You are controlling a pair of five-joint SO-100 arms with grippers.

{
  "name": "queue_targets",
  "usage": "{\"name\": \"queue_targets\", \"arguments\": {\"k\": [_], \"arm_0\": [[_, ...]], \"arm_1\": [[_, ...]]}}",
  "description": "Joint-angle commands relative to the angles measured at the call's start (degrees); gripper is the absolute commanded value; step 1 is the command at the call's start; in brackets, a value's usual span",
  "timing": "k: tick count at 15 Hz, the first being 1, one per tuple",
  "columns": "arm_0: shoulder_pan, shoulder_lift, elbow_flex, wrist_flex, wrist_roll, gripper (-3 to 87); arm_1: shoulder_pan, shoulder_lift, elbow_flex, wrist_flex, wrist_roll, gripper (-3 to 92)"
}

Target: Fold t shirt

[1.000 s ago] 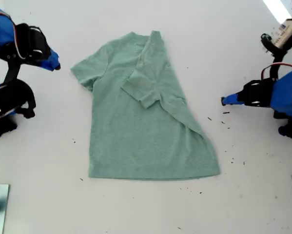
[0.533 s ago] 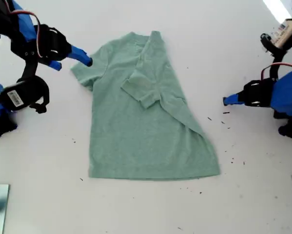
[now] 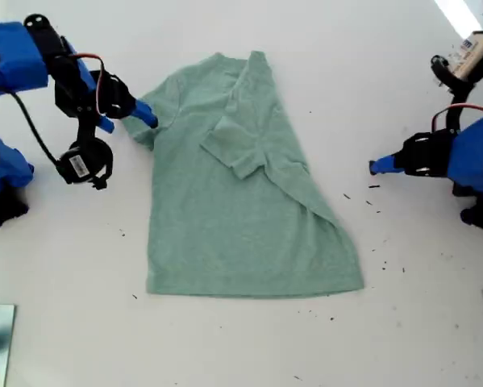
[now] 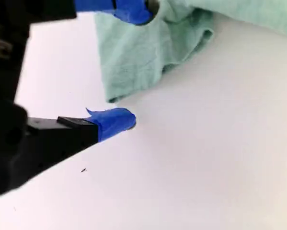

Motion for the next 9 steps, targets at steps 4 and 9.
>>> {"name": "queue_targets", "arguments": {"k": [4, 9], "arm_0": [[1.9, 0.4, -2.3, -3.3, 0.7, -0.2], [2.6, 12.8, -16.3, 2.6, 2.7, -0.2]], "arm_1": [[-1.4, 0.7, 3.0, -1.7, 0.4, 5.6], [-1.9, 0.7, 3.0, -1.7, 1.1, 5.3]]}}
